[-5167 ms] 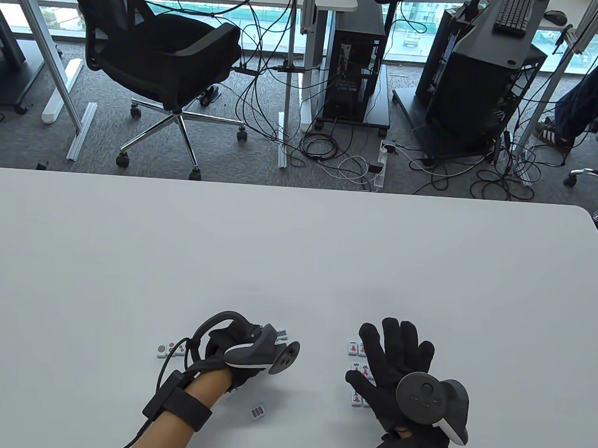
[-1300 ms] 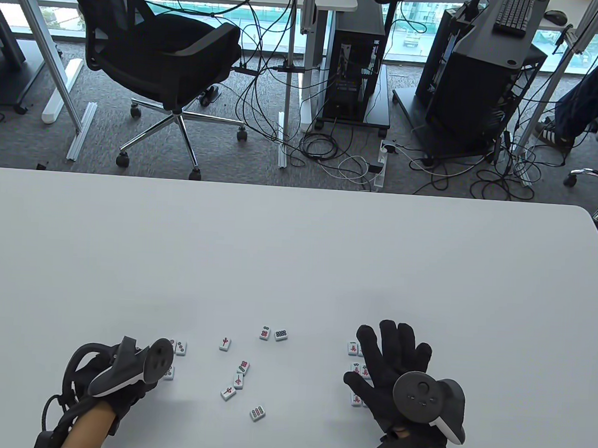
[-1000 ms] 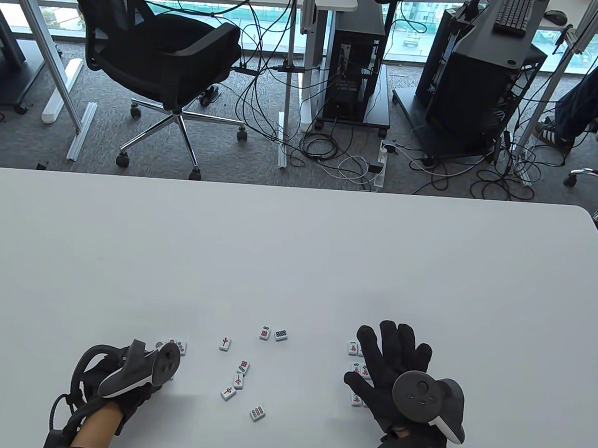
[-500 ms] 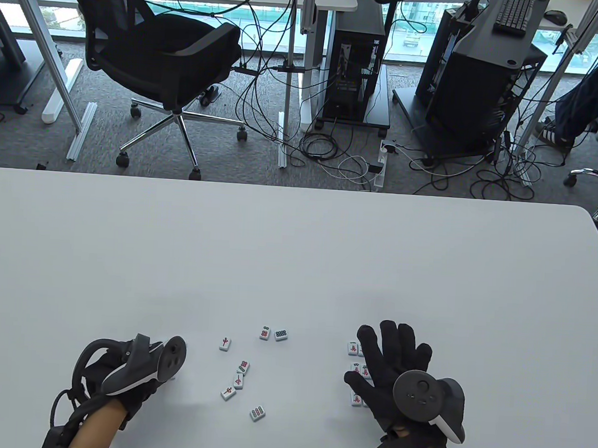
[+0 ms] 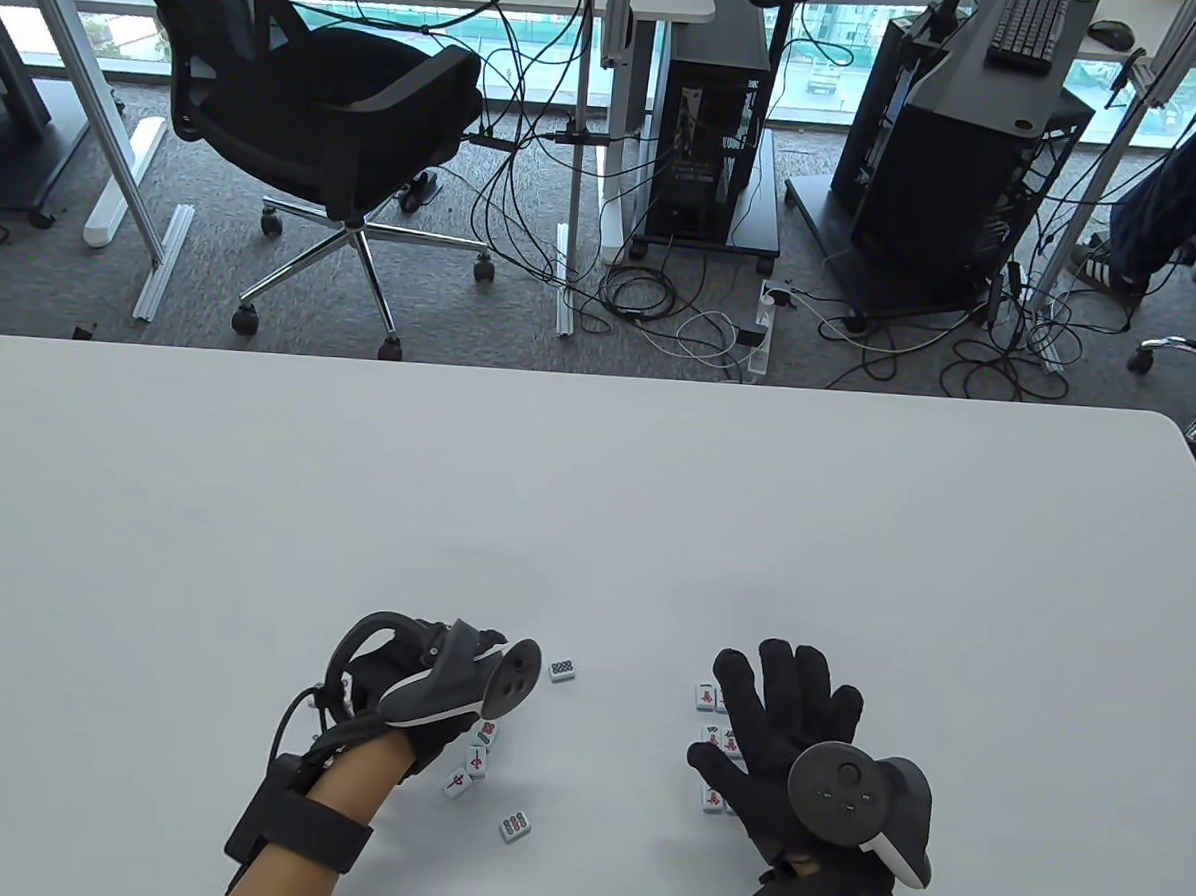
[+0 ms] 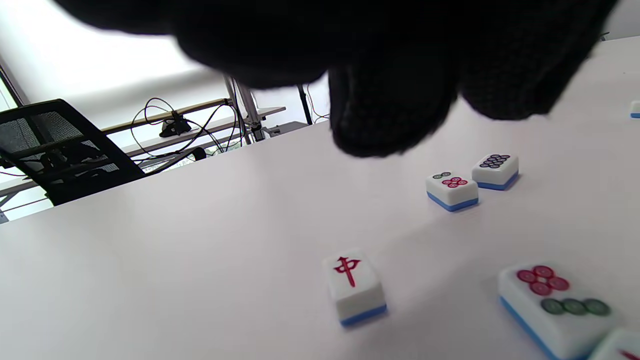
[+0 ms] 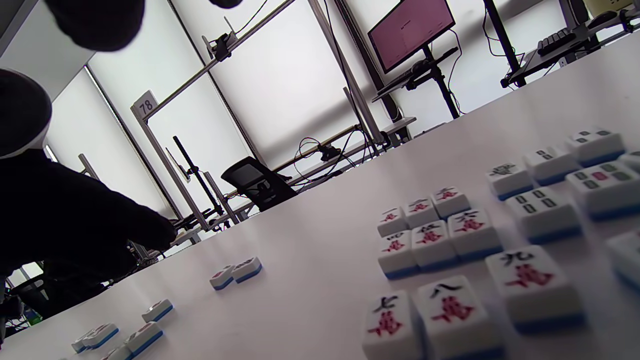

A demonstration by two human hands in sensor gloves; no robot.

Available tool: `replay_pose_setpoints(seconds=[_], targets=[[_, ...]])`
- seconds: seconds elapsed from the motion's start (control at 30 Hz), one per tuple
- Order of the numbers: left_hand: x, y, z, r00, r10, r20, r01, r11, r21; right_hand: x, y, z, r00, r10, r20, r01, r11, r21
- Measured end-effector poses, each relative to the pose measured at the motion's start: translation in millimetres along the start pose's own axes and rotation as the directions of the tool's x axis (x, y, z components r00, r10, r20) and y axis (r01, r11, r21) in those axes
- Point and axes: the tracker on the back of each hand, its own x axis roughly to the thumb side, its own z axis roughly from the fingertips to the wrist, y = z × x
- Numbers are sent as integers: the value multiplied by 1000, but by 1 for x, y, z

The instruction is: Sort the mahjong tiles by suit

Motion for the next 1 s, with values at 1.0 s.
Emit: replay_pose_setpoints(seconds=[1.0], targets=[[17, -29, -42, 999, -35, 11, 36, 996, -84, -3, -6, 2, 1000, -15, -6, 15, 999, -30]])
